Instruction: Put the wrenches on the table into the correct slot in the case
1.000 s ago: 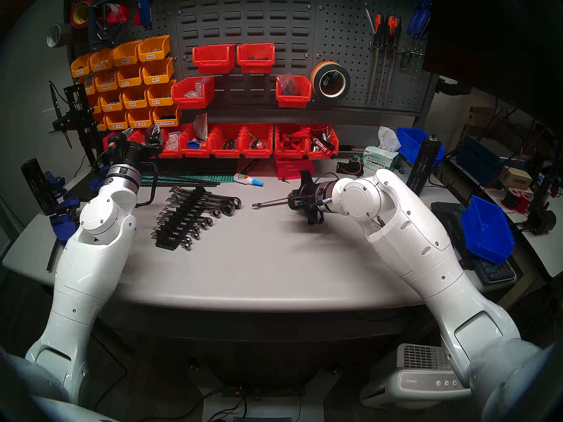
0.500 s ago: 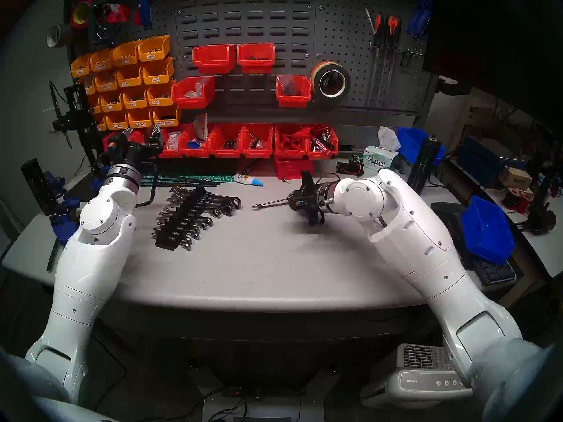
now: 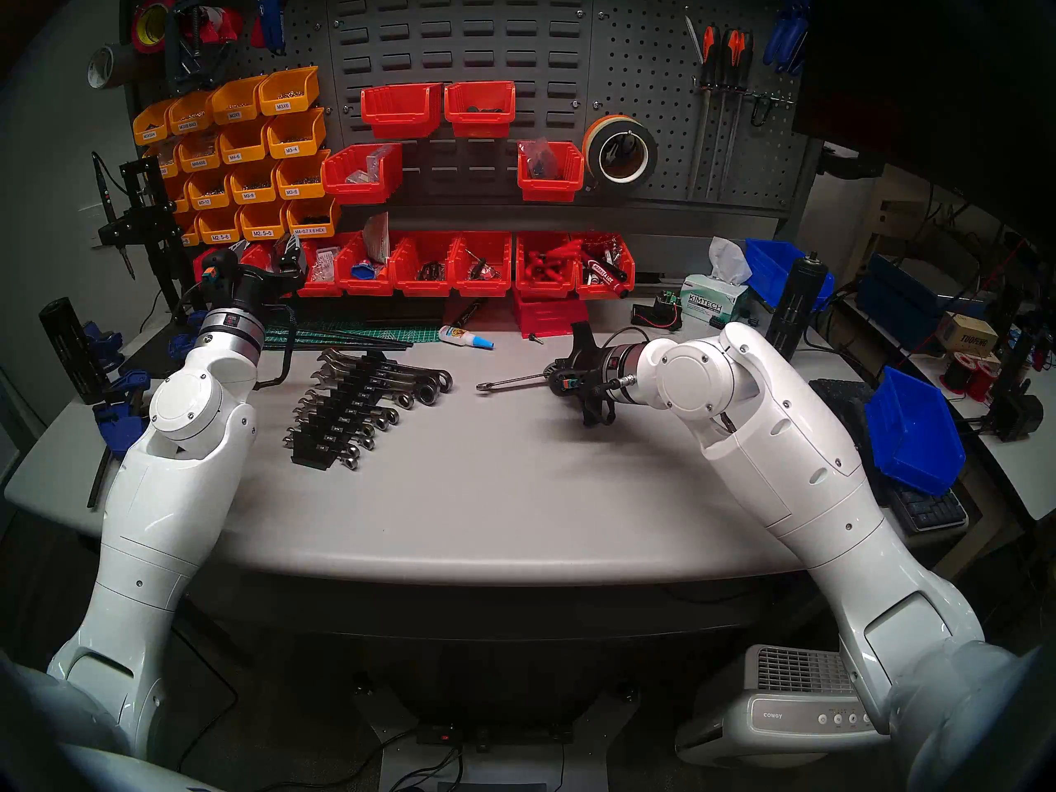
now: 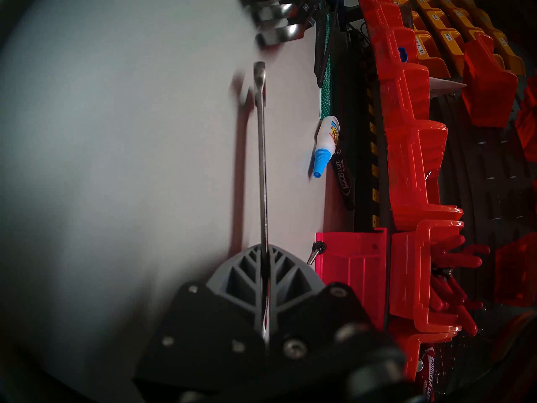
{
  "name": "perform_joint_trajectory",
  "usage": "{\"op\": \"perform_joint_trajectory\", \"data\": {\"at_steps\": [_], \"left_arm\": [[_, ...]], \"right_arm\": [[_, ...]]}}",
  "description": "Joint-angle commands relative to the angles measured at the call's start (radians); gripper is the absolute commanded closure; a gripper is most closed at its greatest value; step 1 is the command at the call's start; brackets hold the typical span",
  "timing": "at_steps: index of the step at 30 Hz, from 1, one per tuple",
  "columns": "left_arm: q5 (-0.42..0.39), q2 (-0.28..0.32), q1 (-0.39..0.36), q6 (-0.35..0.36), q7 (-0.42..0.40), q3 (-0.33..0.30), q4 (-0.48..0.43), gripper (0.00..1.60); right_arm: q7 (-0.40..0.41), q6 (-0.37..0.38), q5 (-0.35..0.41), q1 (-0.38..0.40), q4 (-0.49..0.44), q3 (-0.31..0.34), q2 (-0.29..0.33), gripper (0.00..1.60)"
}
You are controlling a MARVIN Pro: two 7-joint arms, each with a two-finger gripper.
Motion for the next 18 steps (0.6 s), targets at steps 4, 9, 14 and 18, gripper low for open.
{"op": "perform_joint_trajectory", "data": {"at_steps": [4,9,14,18], "left_arm": [[0.000,0.001,-0.032,-0.011,0.000,-0.008,-0.028,0.00],[0.000,0.001,-0.032,-0.011,0.000,-0.008,-0.028,0.00],[0.000,0.001,-0.032,-0.011,0.000,-0.008,-0.028,0.00],[0.000,0.001,-0.032,-0.011,0.000,-0.008,-0.028,0.00]], "right_arm": [[-0.001,-0.034,-0.004,0.028,-0.002,0.020,0.028,1.60],[0.003,-0.046,-0.003,0.046,0.001,0.023,0.027,1.60],[0.004,-0.055,-0.006,0.058,0.009,0.021,0.019,1.60],[0.003,-0.065,-0.010,0.067,0.017,0.017,0.011,1.60]]}}
